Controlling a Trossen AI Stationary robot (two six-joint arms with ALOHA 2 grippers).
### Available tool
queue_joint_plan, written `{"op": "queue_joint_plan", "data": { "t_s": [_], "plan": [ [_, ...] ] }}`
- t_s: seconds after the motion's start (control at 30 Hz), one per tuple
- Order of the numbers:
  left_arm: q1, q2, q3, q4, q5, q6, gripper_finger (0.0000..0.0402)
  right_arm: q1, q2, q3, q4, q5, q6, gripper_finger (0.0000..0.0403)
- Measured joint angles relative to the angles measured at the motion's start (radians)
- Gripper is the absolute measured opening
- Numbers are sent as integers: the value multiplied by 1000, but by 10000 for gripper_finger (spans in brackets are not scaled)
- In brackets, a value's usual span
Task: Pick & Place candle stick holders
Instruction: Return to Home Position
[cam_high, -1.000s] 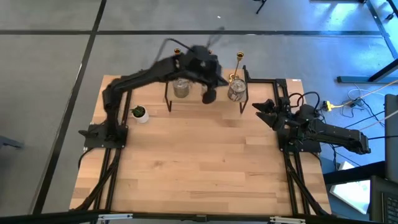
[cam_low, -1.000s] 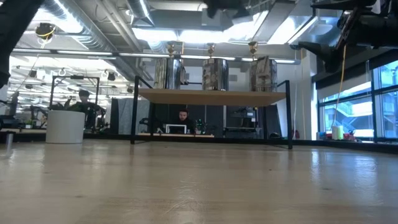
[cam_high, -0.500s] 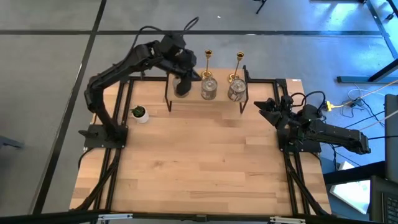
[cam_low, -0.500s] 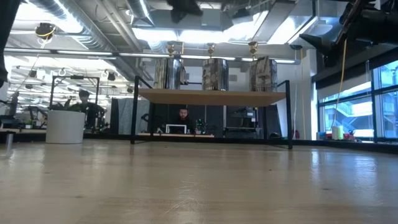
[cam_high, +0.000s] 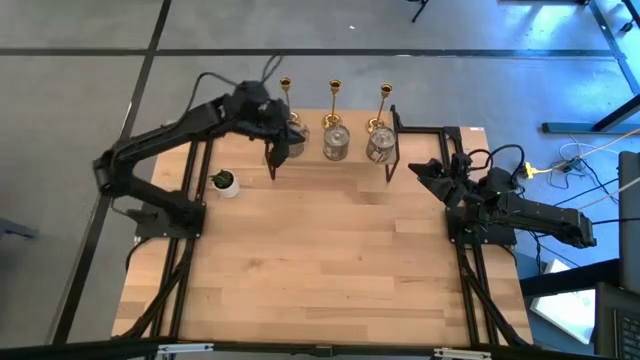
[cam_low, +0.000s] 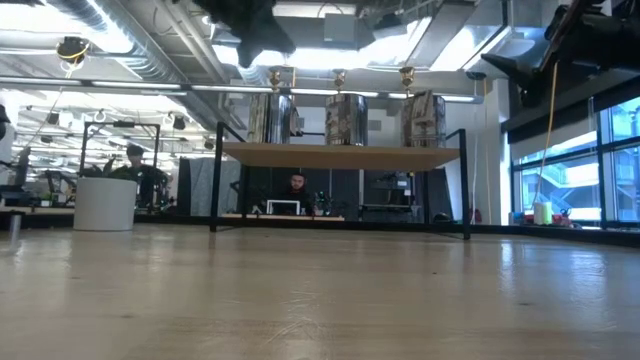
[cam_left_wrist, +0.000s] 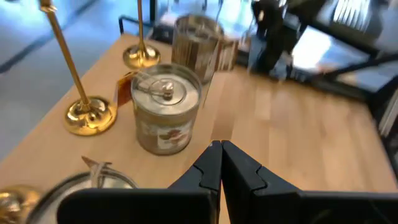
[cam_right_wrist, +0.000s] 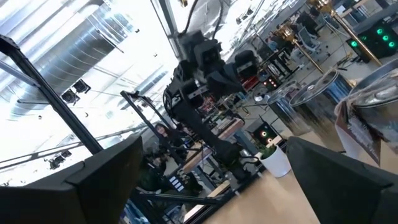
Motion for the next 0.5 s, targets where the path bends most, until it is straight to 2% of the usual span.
{"op": "queue_joint_plan", "data": {
  "t_s": [0.17, 0.33, 0.4, 0.5],
  "plan": [
    [2, -129, -174, 203, 34, -138, 2, 0, 15, 0, 6, -50, 22, 400],
    [18, -205, -269, 377, 26, -244, 2, 0, 49, 0, 91, -73, 75, 400],
    [28, -210, -288, 478, 27, -309, 2, 0, 71, 0, 178, -32, 79, 400],
    [47, -208, -292, 579, 48, -399, 2, -9, 110, 17, 294, 91, 82, 400]
  ]
}}
